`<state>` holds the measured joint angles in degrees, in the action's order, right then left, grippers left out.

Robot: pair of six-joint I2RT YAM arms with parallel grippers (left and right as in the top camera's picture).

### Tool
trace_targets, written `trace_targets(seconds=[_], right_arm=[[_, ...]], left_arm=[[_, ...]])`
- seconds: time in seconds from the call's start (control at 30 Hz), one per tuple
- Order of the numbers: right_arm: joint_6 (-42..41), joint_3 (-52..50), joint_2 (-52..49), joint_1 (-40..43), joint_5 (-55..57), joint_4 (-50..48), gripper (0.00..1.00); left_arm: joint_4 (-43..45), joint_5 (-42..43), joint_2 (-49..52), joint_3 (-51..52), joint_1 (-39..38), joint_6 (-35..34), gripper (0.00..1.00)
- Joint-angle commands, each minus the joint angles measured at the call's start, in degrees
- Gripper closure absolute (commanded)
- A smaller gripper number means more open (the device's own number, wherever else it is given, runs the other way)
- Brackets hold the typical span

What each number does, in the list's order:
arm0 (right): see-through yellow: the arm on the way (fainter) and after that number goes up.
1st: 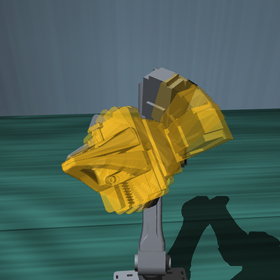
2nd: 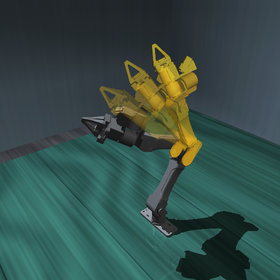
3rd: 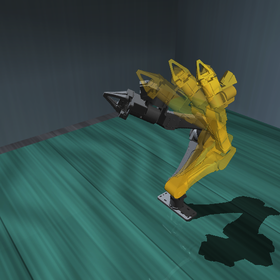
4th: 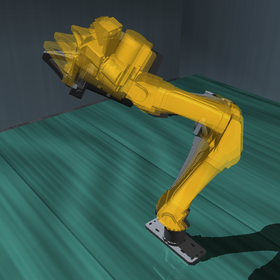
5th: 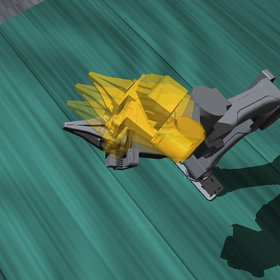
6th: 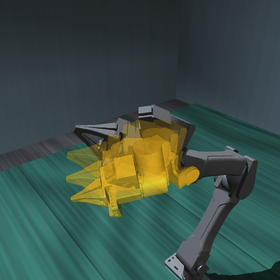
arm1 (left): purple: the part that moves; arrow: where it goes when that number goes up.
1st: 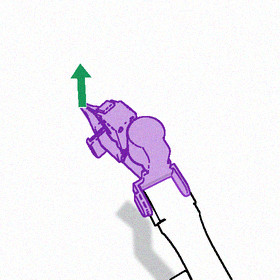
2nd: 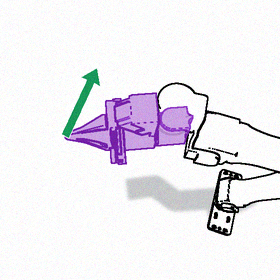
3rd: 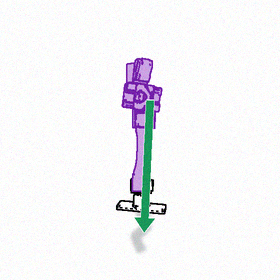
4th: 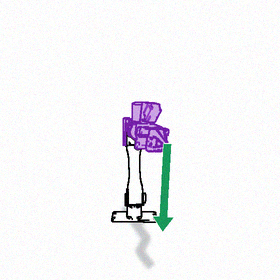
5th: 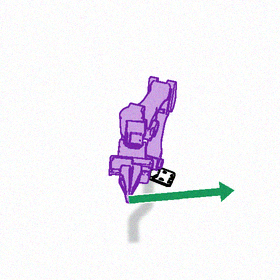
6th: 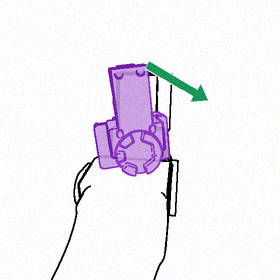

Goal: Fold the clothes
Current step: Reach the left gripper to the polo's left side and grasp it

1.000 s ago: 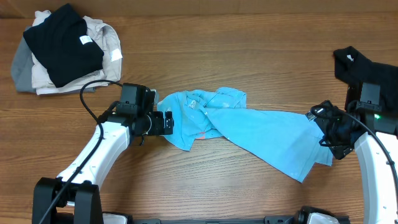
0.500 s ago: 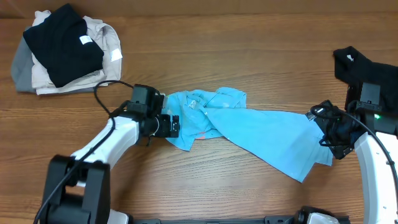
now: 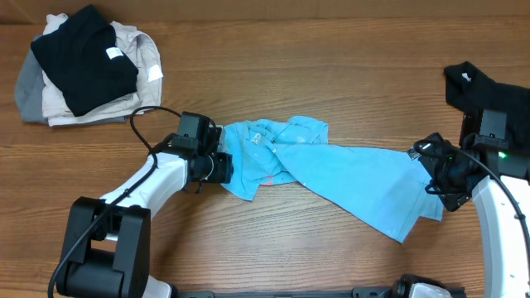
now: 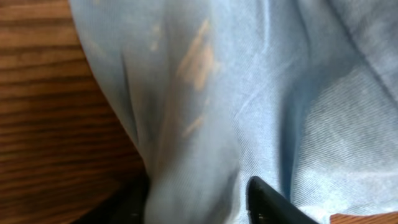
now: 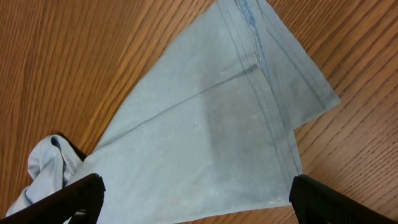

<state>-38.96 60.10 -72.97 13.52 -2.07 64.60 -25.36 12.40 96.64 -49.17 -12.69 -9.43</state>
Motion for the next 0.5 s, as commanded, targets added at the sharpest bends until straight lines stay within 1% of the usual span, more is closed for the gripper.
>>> trace_targets(seconds=[0.0, 0.03, 0.07, 0.13, 0.17, 0.23, 0.27, 0.33, 0.47], right_arm=[[0.24, -0.04, 0.17, 0.04, 0.5, -0.22, 0.0], [0.24, -0.04, 0.17, 0.04, 0.5, -0.2, 0.0], [0.24, -0.04, 0.17, 0.04, 0.5, -0.22, 0.0], [0.24, -0.04, 0.17, 0.04, 0.52, -0.22, 0.0], [0.24, -0.04, 0.17, 0.04, 0.5, -0.22, 0.0], [0.24, -0.04, 0.17, 0.04, 0.7, -0.24, 0.0], [0.24, -0.04, 0.17, 0.04, 0.94, -0.22, 0.0], [0.26, -0.04, 0.17, 0.04, 1.51, -0.15, 0.0], [0.24, -0.04, 0.09, 0.04, 1.53, 0.46, 0.0]], left_arm=[[-0.2, 0.76, 0.74, 0.2, -0.13, 0.42, 0.62], [-0.22, 0.76, 0.74, 0.15, -0.13, 0.37, 0.68], [-0.37, 0.74, 0.74, 0.02, -0.13, 0.37, 0.72], [-1.27, 0.35, 0.74, -0.52, -0.11, 0.11, 0.74], [-1.9, -0.55, 0.72, -0.96, -0.07, -0.46, 0.79], [-4.22, -4.48, 0.66, -2.43, -0.09, -2.05, 0.93], [-5.55, -6.6, 0.55, -3.26, -0.09, -2.8, 0.96], [-8.31, -10.4, 0.0, -5.22, -0.09, -4.39, 0.96], [-12.79, -14.45, -1.64, -8.98, -0.07, -6.88, 0.96]])
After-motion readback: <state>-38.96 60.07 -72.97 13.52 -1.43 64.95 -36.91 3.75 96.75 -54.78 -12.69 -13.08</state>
